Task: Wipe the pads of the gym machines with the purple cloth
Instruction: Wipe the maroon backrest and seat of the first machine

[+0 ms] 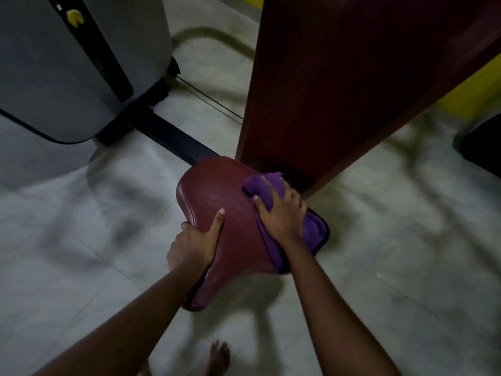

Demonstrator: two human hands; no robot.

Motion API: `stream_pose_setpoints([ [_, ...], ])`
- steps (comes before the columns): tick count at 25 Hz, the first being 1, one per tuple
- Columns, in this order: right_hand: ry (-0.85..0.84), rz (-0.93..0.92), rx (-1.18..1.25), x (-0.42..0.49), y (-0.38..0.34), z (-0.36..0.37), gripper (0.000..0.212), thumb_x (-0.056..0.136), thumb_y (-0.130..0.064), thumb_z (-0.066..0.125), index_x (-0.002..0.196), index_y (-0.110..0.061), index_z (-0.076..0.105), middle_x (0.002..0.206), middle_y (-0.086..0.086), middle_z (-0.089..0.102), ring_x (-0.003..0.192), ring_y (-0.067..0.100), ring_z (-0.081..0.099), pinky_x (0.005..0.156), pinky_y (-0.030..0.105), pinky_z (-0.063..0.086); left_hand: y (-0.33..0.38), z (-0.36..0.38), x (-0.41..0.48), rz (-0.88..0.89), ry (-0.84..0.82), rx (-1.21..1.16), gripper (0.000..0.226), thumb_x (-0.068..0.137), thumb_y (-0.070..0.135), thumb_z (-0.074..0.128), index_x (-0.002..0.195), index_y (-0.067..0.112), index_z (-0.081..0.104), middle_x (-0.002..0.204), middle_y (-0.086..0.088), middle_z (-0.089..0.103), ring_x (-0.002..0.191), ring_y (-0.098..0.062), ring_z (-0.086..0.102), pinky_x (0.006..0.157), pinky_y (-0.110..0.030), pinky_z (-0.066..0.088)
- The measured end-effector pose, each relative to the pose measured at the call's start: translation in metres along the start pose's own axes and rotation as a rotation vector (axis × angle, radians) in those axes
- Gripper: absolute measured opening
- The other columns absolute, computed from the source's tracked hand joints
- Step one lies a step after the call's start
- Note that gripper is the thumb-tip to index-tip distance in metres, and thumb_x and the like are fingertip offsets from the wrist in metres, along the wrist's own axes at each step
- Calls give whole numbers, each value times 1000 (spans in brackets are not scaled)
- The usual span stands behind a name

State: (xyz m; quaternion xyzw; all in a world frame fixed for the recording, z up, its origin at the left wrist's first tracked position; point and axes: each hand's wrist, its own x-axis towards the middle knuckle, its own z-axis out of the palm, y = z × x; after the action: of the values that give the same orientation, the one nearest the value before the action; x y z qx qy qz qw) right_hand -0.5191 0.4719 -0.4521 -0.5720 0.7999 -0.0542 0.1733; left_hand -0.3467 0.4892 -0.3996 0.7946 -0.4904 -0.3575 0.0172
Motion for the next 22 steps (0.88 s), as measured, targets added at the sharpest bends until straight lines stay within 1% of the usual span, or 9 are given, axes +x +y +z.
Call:
stream_pose_setpoints([
  [2, -68, -20, -35, 40, -8, -3, 56, 91, -61, 30, 143, -40, 25, 147, 9, 32, 127, 33, 35, 103, 45, 24, 0, 2, 0, 1, 28, 26, 88, 76, 82, 26, 111, 4, 49, 108, -18, 62, 97, -34, 60, 81, -40, 44],
  [4, -148, -187, -69, 77, -35, 1, 56, 92, -60, 30, 144, -37, 26, 141, 12, 38, 120, 34, 41, 99, 44, 29, 0, 4, 3, 3, 53, 55, 85, 78, 80, 24, 109, 5, 49, 108, -18, 63, 98, -34, 59, 81, -39, 43],
  [6, -228, -338, -57, 102, -63, 5, 58, 92, -60, 32, 144, -34, 27, 139, 14, 40, 121, 34, 42, 98, 43, 31, -2, 5, 8, 12, 71, 70, 83, 78, 80, 22, 107, 7, 49, 107, -17, 63, 97, -34, 59, 80, -39, 42],
  [8, -295, -392, -7, 119, -73, 6, 59, 91, -61, 34, 143, -34, 28, 136, 15, 42, 122, 34, 44, 98, 43, 33, -3, 4, 12, 13, 72, 77, 82, 78, 80, 21, 106, 8, 49, 106, -16, 63, 97, -34, 59, 81, -40, 43],
  [10, -319, -373, 24, 121, -65, 6, 61, 90, -63, 35, 143, -35, 27, 135, 15, 44, 121, 35, 46, 97, 42, 35, -3, 4, 12, 17, 67, 80, 80, 79, 79, 21, 107, 8, 48, 106, -15, 63, 97, -33, 59, 79, -39, 42],
  [13, -315, -280, 81, 108, -35, 3, 64, 88, -66, 34, 144, -36, 26, 138, 12, 43, 122, 34, 46, 98, 41, 36, -2, 3, 11, 20, 63, 68, 80, 80, 78, 22, 107, 8, 49, 106, -15, 64, 95, -33, 59, 78, -38, 42],
  [17, -292, -150, 178, 77, 14, -6, 60, 89, -65, 34, 143, -39, 27, 138, 8, 45, 122, 30, 47, 99, 38, 36, 0, 4, 8, 11, 70, 73, 80, 81, 78, 22, 108, 7, 49, 107, -16, 63, 95, -33, 59, 77, -37, 40],
  [20, -180, -24, 215, 47, 44, 1, 62, 87, -65, 37, 141, -36, 31, 134, 8, 47, 120, 30, 48, 99, 42, 40, 1, 4, 7, -12, 47, 75, 83, 81, 78, 24, 114, 6, 49, 112, -17, 62, 101, -34, 58, 81, -39, 41],
  [22, -85, 86, 246, 26, 58, 7, 64, 87, -64, 40, 141, -31, 35, 133, 10, 47, 121, 31, 47, 101, 45, 40, 0, 4, 5, -20, 41, 68, 85, 81, 78, 25, 118, 5, 48, 115, -18, 61, 103, -35, 58, 85, -41, 42],
])
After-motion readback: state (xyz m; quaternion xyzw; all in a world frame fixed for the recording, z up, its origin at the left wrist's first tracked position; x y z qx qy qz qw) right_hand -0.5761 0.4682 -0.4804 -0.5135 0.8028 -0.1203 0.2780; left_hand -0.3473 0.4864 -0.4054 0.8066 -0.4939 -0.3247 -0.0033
